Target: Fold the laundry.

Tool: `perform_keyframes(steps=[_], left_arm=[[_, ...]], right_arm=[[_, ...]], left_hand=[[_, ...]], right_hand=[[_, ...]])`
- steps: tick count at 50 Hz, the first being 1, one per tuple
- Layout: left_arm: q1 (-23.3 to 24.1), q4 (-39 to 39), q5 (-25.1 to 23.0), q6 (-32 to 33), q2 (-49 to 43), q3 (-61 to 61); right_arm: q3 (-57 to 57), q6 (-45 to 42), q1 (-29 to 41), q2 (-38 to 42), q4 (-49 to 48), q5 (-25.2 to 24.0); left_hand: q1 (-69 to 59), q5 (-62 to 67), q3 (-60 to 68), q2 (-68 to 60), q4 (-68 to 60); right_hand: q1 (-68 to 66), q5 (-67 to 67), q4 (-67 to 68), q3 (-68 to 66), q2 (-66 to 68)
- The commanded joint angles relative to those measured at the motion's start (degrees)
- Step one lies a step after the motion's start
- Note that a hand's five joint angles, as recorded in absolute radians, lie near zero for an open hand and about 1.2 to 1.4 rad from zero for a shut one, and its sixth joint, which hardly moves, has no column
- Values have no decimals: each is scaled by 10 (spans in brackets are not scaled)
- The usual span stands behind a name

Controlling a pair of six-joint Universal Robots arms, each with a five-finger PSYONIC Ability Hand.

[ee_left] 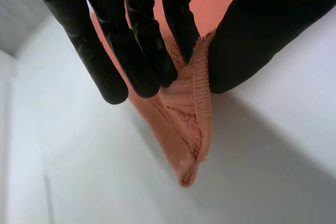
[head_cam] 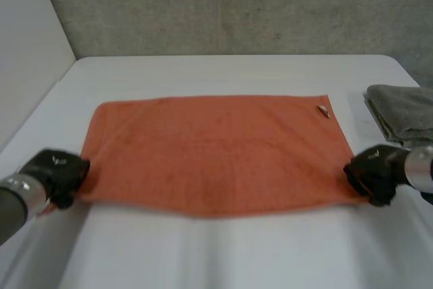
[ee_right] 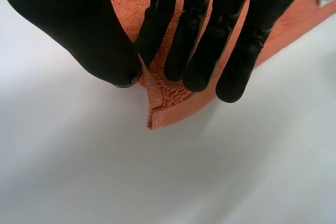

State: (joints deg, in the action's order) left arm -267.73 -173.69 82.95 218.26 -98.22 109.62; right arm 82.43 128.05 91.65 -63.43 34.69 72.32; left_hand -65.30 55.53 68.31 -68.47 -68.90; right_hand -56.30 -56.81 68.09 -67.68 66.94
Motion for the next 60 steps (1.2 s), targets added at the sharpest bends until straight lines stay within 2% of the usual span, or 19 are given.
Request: perform_keyframes(steps=[1,3,7,11,13,18,25,31,39,40,41,42,43,44,45,46,49,54,60], left_arm=[[-40,125,-2,132,75,90],[-41,139,-5,166,95,106],[-43,112,-8,171,101,90],[-38,42,-23,148,81,43],[-32,-10,-25,113,33,5],[10,-89,-17,46,-59,-80],[53,-175,22,28,-187,-200],[77,-269,71,30,-276,-301],[88,-296,69,43,-390,-412],[90,-298,68,46,-396,-415],[90,-300,70,49,-400,-416],[92,-300,72,55,-406,-415],[95,-300,71,58,-407,-414],[98,-302,70,61,-408,-412],[101,-305,70,65,-407,-410],[109,-313,71,69,-403,-404],[118,-327,73,67,-384,-387],[118,-350,73,60,-286,-312],[115,-347,73,52,-175,-214]], right_arm=[[114,-154,-66,-124,97,1],[120,-168,-72,-138,105,-5],[121,-168,-71,-147,99,-38],[104,-133,-64,-134,38,-57],[75,-89,-53,-99,-14,-54],[-20,-26,11,-13,-91,-18],[-188,-10,79,113,-149,75],[-313,-4,98,210,-251,106],[-446,-2,113,328,-327,123],[-457,-2,114,338,-337,125],[-464,-3,114,345,-344,127],[-478,-4,114,360,-356,132],[-482,-4,114,367,-359,132],[-484,-3,117,371,-363,132],[-484,-1,118,372,-364,133],[-483,7,123,365,-364,133],[-470,36,125,340,-363,136],[-371,155,119,214,-351,137],[-223,204,114,66,-334,98]], left_hand=[[-147,145,117,-115,-111],[-147,145,117,-115,-111],[-147,145,117,-115,-111],[-147,145,117,-115,-111],[-147,145,117,-115,-111],[-147,145,117,-115,-111],[-147,145,117,-115,-111],[-147,145,117,-115,-111],[-147,145,117,-115,-111],[-147,145,117,-115,-111],[-21,18,-9,11,15],[483,-486,-514,515,520],[553,-555,-583,585,589],[470,-472,-500,501,506],[475,-477,-505,507,511],[553,-555,-583,585,589],[553,-555,-583,585,589],[553,-555,-583,585,589],[553,-555,-583,585,589]], right_hand=[[-237,-132,119,-123,131],[-237,-132,119,-123,131],[-237,-132,119,-123,131],[-237,-132,119,-123,131],[-237,-132,119,-123,131],[-237,-132,119,-123,131],[-237,-132,119,-123,131],[-237,-132,119,-123,131],[-237,-132,119,-123,131],[-188,-83,70,-74,81],[-6,99,-112,108,-101],[406,511,-524,520,-512],[463,568,-581,577,-569],[463,568,-581,577,-569],[463,568,-581,577,-569],[463,568,-581,577,-569],[463,568,-581,577,-569],[463,568,-581,577,-569],[463,568,-581,577,-569]])
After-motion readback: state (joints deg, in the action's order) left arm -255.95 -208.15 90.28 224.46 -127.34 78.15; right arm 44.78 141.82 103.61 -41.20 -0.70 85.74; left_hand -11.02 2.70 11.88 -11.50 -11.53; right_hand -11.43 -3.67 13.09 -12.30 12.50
